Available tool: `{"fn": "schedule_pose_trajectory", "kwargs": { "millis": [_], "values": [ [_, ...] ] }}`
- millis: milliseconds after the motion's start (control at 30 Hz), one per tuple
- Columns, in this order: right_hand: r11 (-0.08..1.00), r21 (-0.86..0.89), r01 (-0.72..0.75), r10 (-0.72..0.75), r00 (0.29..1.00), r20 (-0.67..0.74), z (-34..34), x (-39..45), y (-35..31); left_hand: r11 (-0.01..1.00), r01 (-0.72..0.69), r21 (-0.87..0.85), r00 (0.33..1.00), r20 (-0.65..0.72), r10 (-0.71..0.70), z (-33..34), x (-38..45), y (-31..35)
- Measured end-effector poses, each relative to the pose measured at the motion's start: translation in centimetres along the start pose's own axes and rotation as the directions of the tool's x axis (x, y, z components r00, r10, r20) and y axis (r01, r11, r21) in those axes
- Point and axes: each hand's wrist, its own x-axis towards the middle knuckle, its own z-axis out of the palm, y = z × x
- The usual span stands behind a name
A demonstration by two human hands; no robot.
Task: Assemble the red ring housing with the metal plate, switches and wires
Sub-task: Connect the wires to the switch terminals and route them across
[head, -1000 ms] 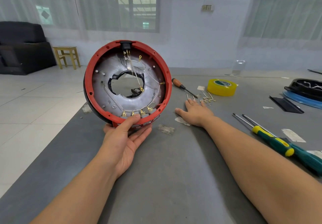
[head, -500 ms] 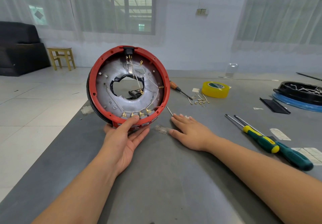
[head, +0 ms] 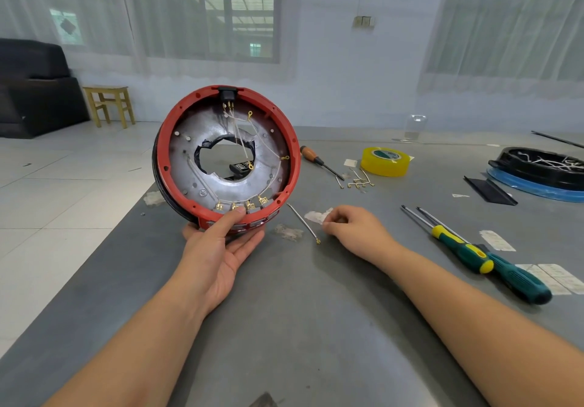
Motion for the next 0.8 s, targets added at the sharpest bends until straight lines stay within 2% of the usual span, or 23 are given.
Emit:
{"fn": "schedule_pose_trajectory", "kwargs": {
  "millis": [133,400,633,700,800],
  "values": [
    [0.997,-0.08,-0.002,0.007,0.999,0.053,0.9,-0.4,-1.2,1.0,0.009,0.005,1.0,0.0,-0.009,0.0,0.1,0.0],
    [0.941,-0.338,0.032,-0.029,0.999,0.013,1.6,-1.4,-2.6,0.999,0.004,0.04,1.0,0.012,-0.004,0.2,0.0,-0.1],
    [0.871,-0.485,0.077,-0.038,0.995,0.09,2.1,-1.6,-2.7,0.999,0.002,0.049,1.0,0.019,-0.003,0.1,0.0,-0.1],
    [0.836,-0.536,0.116,-0.097,0.993,0.063,2.5,-2.2,-2.4,0.999,-0.002,0.05,1.0,0.02,0.001,0.1,0.0,-0.1],
    [0.768,-0.593,0.241,-0.275,0.961,0.034,3.0,-2.8,-1.5,0.999,-0.005,0.047,1.0,0.016,0.004,0.1,0.0,-0.1]
  ]
}}
